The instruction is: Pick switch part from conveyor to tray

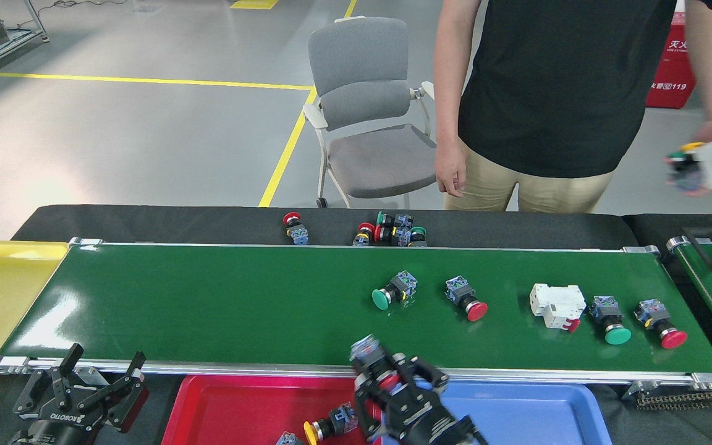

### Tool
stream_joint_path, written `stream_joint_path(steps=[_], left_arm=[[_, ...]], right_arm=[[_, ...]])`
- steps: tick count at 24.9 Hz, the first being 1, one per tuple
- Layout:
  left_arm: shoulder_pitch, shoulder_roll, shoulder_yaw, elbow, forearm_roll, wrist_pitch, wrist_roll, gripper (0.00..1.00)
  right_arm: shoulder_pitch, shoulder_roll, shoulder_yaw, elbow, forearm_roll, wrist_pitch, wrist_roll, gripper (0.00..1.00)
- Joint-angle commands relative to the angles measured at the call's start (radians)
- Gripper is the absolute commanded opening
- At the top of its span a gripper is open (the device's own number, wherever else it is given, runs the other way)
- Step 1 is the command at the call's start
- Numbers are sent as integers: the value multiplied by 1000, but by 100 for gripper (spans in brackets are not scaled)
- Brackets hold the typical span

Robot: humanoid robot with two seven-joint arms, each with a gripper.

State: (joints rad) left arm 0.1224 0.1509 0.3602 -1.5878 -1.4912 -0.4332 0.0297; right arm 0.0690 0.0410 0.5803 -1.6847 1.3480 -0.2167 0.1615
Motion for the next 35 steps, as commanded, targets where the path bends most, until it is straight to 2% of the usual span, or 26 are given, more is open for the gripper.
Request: stream_joint_path(steps=[1,2,5,10,13,18,20,22,26,30,33,35], left_arm=[[-13,10,2,-9,2,-4,3,100],[-15,10,0,-9,0,-4,3,100],[-21,13,-34,-9,2,-9,3,100],[-138,29,-190,55,0,-98,-2,100],[-216,18,-291,104,-1,-107,-4,100],[-322,9,-466,184,-1,-93,-11,100],[-371,-27,-491,230,-1,-87,-47,100],[-402,-53,-492,275,-1,-87,-76,100],[-411,-59,-488,342,-1,-84,-82,100],[-421,-59,-484,377,-1,-53,-82,100],[-425,-57,-484,387,-1,-16,-82,100],[-438,-56,-484,407,-1,-2,-82,100]], right_arm=[[-5,0,29,-16,0,-20,1,93],[-5,0,30,-16,0,-23,1,99],[-14,2,26,-16,0,-21,1,99],[-32,5,7,-20,2,10,1,99],[-74,19,-98,-35,2,114,0,99],[-159,14,-316,-29,2,379,-13,99],[-166,3,-421,-21,2,436,-20,99],[-137,-21,-503,-21,2,439,-36,99],[11,-81,-523,-38,-1,421,-166,99],[173,-102,-525,-85,-12,275,-234,99],[199,-96,-523,-85,-13,175,-241,99],[196,-86,-519,-84,-12,162,-235,99]])
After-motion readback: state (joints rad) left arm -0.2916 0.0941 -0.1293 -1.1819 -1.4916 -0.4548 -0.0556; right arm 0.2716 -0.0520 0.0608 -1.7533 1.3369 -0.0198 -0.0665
